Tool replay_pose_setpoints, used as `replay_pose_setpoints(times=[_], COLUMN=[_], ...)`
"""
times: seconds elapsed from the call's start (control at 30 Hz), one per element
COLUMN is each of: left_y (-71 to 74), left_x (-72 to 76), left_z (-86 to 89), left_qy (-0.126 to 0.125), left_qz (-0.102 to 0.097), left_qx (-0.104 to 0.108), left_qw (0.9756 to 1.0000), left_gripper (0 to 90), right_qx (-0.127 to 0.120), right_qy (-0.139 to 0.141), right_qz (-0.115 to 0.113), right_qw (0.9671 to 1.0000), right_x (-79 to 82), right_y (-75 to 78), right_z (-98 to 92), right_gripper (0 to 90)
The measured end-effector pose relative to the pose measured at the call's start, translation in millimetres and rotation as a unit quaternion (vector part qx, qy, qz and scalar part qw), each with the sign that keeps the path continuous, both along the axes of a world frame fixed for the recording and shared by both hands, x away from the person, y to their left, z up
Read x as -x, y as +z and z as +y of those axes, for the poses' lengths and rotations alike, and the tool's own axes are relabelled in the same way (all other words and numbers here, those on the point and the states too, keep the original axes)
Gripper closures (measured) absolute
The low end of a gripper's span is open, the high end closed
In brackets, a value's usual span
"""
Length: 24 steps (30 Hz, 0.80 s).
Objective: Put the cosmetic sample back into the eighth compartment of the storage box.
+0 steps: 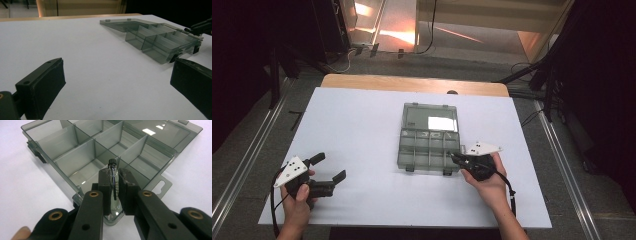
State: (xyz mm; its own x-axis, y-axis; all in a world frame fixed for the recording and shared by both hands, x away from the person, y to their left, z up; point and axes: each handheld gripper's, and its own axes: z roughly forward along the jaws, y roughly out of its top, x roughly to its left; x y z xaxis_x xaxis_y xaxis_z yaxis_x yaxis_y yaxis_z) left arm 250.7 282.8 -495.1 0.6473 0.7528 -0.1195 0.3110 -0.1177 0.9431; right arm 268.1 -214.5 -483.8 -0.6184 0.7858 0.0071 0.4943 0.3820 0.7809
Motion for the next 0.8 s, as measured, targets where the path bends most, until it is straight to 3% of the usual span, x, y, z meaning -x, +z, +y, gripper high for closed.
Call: replay_pose_setpoints(times=[0.03,0.13,0.17,0.2,0.23,0.27,0.3,0.37,0.47,0.8], left_y=[0.0,0.1,0.1,0.1,0.1,0.1,0.2,1.1,2.4,6.5], left_x=[0.0,0.0,-0.1,-0.2,-0.2,-0.3,-0.4,0.4,0.3,-4.4], left_z=[0.1,0.3,0.2,0.0,0.0,-0.2,-0.3,-0.8,-2.0,-6.5], left_qy=[0.000,0.000,0.000,-0.003,-0.003,-0.004,-0.004,-0.004,0.001,0.010], left_qz=[0.000,0.000,0.000,-0.001,-0.001,-0.002,-0.002,-0.003,-0.004,-0.003], left_qx=[0.000,0.001,0.001,-0.001,-0.001,-0.001,-0.001,-0.002,-0.009,-0.009], left_qw=[1.0000,1.0000,1.0000,1.0000,1.0000,1.0000,1.0000,1.0000,1.0000,0.9999], left_gripper=[0.0,0.0,0.0,0.0,0.0,0.0,0.0,0.0,0.0,0.0], right_qx=[0.000,-0.020,-0.028,-0.042,-0.042,-0.057,-0.057,-0.072,-0.080,-0.097], right_qy=[0.000,-0.005,-0.003,-0.007,-0.007,-0.018,-0.018,-0.025,-0.027,-0.029], right_qz=[0.000,-0.011,-0.016,-0.025,-0.025,-0.029,-0.029,-0.025,-0.035,-0.035], right_qw=[1.0000,0.9997,0.9995,0.9988,0.9988,0.9978,0.9978,0.9968,0.9958,0.9943], right_x=[0.0,1.2,2.0,3.8,3.8,3.9,3.9,3.4,4.8,8.5], right_y=[0.0,2.2,3.9,7.4,7.4,10.2,10.2,11.8,12.8,17.0], right_z=[0.0,-2.2,-3.5,-5.4,-5.4,-7.4,-7.4,-9.8,-12.6,-19.5], right_gripper=[79.3,61.9,54.4,36.1,36.1,14.1,14.1,0.2,0.0,0.0])
